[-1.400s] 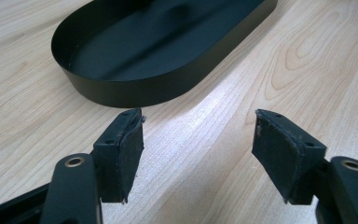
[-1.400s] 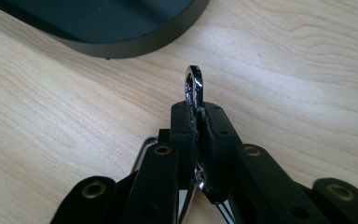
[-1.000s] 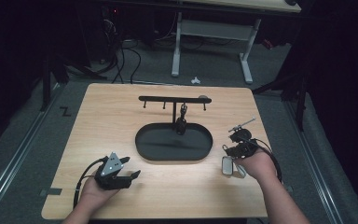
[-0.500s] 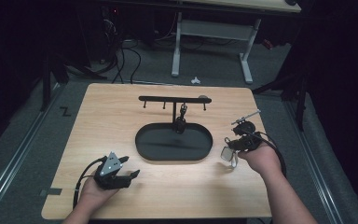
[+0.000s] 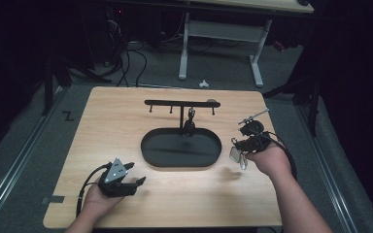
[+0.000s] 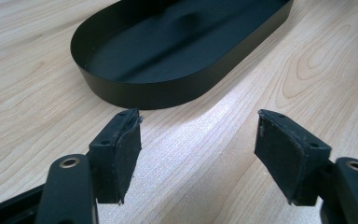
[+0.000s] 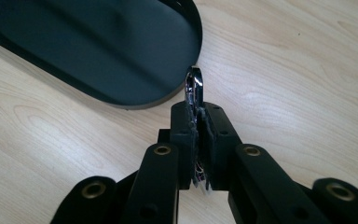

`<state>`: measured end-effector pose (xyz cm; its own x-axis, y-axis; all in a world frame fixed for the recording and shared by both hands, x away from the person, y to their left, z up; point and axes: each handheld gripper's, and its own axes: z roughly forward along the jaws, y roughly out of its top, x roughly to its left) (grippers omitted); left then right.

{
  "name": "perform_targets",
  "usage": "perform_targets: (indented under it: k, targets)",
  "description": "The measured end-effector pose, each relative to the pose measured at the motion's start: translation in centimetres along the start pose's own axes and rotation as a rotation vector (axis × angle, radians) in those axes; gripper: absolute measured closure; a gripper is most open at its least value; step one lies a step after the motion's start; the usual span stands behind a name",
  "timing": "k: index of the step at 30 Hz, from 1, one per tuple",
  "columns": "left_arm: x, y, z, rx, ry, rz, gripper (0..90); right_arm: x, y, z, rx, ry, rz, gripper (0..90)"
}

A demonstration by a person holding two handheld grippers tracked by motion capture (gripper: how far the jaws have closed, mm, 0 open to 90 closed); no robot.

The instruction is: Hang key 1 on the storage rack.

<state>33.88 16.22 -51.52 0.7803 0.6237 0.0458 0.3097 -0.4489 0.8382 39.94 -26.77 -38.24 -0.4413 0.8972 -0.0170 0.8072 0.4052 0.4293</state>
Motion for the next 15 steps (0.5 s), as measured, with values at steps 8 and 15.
perform_targets:
  k: [8, 15]
  targets:
    - [0.0, 0.0, 0.0, -0.002, -0.002, -0.002, 31.9, 0.6, 1.0, -0.5, -0.012, 0.002, -0.013, 84.3]
    - [0.0, 0.0, 0.0, 0.0, -0.006, -0.003, 31.8, 0.9, 1.9, -0.6, -0.017, 0.01, -0.018, 84.3]
